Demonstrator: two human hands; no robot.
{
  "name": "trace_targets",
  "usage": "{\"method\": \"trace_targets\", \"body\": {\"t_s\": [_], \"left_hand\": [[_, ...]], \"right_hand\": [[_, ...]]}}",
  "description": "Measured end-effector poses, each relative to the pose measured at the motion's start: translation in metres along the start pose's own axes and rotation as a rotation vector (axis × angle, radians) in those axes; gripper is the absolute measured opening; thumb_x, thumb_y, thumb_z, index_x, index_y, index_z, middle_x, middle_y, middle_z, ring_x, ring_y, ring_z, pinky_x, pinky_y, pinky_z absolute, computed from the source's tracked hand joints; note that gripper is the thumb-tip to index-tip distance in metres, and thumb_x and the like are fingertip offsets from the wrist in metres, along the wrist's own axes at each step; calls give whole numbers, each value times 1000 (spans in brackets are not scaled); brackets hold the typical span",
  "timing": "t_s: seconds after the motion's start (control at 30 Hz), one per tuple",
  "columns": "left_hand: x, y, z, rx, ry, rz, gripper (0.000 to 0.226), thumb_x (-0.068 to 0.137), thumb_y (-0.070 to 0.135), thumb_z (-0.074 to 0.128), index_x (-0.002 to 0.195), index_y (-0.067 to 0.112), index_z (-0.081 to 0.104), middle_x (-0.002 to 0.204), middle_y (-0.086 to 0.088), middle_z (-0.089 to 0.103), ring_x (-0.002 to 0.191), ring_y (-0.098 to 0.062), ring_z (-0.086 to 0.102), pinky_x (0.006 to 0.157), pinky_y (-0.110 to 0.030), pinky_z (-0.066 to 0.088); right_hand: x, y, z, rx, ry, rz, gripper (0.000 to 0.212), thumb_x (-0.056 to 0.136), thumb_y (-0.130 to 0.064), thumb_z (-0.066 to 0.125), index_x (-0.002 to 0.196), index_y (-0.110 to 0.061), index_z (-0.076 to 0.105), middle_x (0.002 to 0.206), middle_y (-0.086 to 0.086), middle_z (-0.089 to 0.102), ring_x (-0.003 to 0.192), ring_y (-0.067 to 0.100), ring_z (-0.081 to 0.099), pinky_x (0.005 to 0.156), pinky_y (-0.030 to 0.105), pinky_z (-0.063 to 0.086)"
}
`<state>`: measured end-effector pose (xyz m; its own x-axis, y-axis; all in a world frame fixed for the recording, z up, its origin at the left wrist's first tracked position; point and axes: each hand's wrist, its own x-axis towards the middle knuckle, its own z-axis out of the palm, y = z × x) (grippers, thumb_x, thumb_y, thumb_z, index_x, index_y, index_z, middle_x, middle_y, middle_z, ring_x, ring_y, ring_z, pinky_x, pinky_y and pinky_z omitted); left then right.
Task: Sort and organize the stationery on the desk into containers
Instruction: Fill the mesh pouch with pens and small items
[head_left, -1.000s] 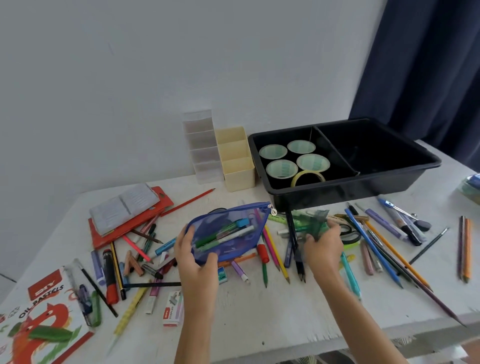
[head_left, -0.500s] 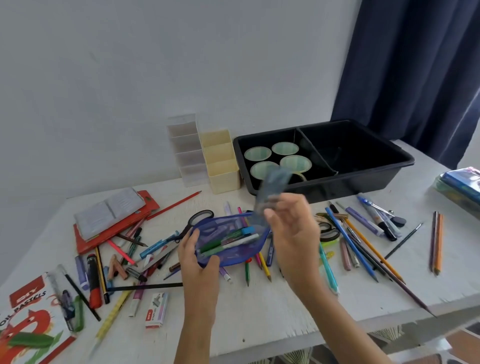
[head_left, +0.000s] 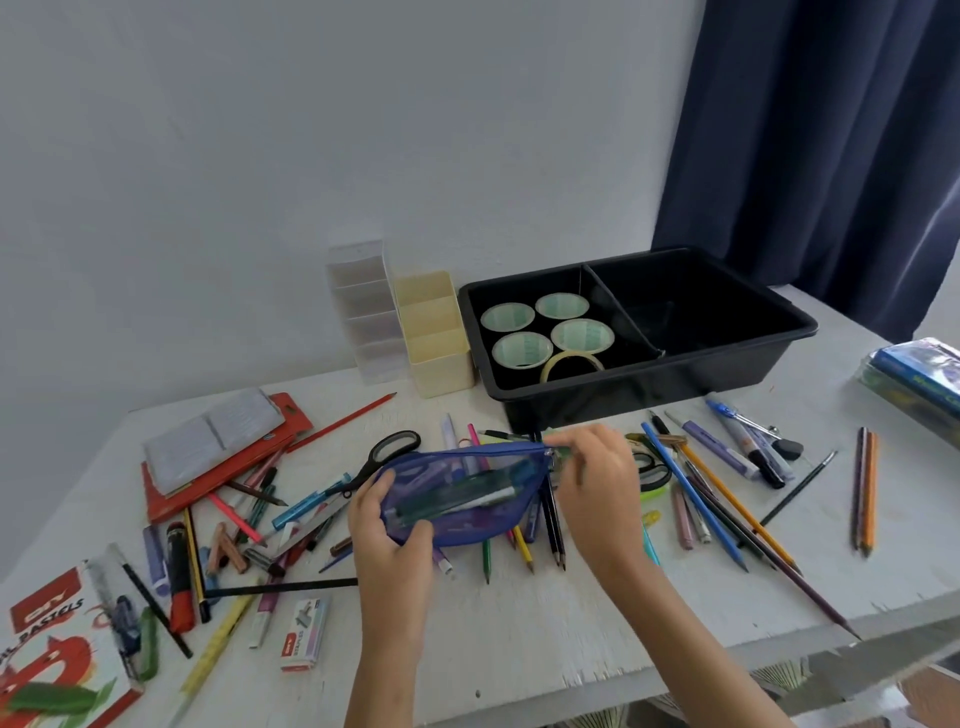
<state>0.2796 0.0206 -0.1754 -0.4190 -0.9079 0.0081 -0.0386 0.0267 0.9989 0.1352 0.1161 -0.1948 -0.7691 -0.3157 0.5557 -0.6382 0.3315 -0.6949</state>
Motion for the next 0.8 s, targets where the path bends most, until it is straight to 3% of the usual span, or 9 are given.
{"method": "trace_targets", "body": {"t_s": [0.07, 0.17, 0.27, 0.4, 0.47, 0.57, 0.67, 0.73, 0.8], "left_hand": [[1, -2, -1, -8, 1, -4, 58, 86, -12, 48, 135, 18, 45, 131, 9, 40, 95, 12, 47, 60, 4, 39], [4, -1, -3, -9, 11, -5, 57, 86, -11, 49, 134, 20, 44, 130, 10, 38, 100, 5, 48, 61, 2, 40], [8, -1, -7, 19, 27, 6, 58, 85, -10, 49, 134, 21, 45, 133, 9, 39, 118, -6, 44, 69, -7, 42], [13, -5, -12, 31, 55, 22, 58, 83, -12, 51, 131, 21, 48, 138, 2, 40, 125, -17, 45, 94, -32, 48], [13, -5, -15, 35, 58, 18, 58, 83, -12, 51, 131, 22, 48, 139, 1, 40, 126, -18, 45, 99, -39, 46], [14, -6, -16, 40, 52, 13, 59, 83, -11, 51, 131, 22, 48, 139, 1, 39, 126, -18, 45, 100, -41, 46], [13, -5, -15, 39, 43, 14, 59, 83, -12, 51, 131, 22, 47, 139, 0, 39, 124, -19, 46, 98, -39, 47], [12, -3, -14, 26, 43, 11, 59, 83, -12, 51, 131, 21, 47, 138, 0, 40, 123, -18, 47, 95, -35, 47], [11, 0, -13, 28, 45, 13, 58, 83, -12, 50, 131, 21, 48, 138, 1, 40, 123, -17, 46, 93, -30, 45]], "right_hand": [[7, 13, -3, -126, -124, 93, 34, 80, 9, 51, 106, -8, 66, 100, 5, 60, 98, 21, 52, 87, 36, 45], [14, 30, -5, -386, -517, 76, 52, 85, -9, 52, 137, -13, 44, 133, 3, 46, 128, 22, 35, 107, 33, 25], [15, 36, -1, -469, -655, 46, 64, 89, -21, 54, 147, -15, 27, 151, 3, 31, 141, 21, 22, 116, 36, 15], [12, 41, 6, -553, -597, -26, 59, 92, -6, 49, 146, -18, 30, 151, 2, 32, 141, 19, 25, 115, 32, 19], [12, 43, 8, -563, -554, -47, 56, 91, -3, 50, 143, -18, 36, 149, 1, 38, 138, 17, 30, 113, 30, 22], [13, 46, 9, -488, -471, -34, 53, 88, 4, 49, 137, -16, 46, 138, 4, 52, 129, 20, 43, 107, 29, 31], [15, 44, 4, -337, -313, 69, 42, 87, 9, 47, 124, -9, 56, 109, 10, 65, 99, 24, 59, 82, 32, 48], [17, 38, 0, -209, -188, 149, 31, 91, 7, 44, 116, -6, 57, 93, 9, 63, 80, 20, 57, 64, 28, 45], [19, 25, -6, -59, -48, 194, 23, 94, 4, 41, 110, -5, 55, 87, 8, 60, 69, 14, 50, 56, 19, 36]]}}
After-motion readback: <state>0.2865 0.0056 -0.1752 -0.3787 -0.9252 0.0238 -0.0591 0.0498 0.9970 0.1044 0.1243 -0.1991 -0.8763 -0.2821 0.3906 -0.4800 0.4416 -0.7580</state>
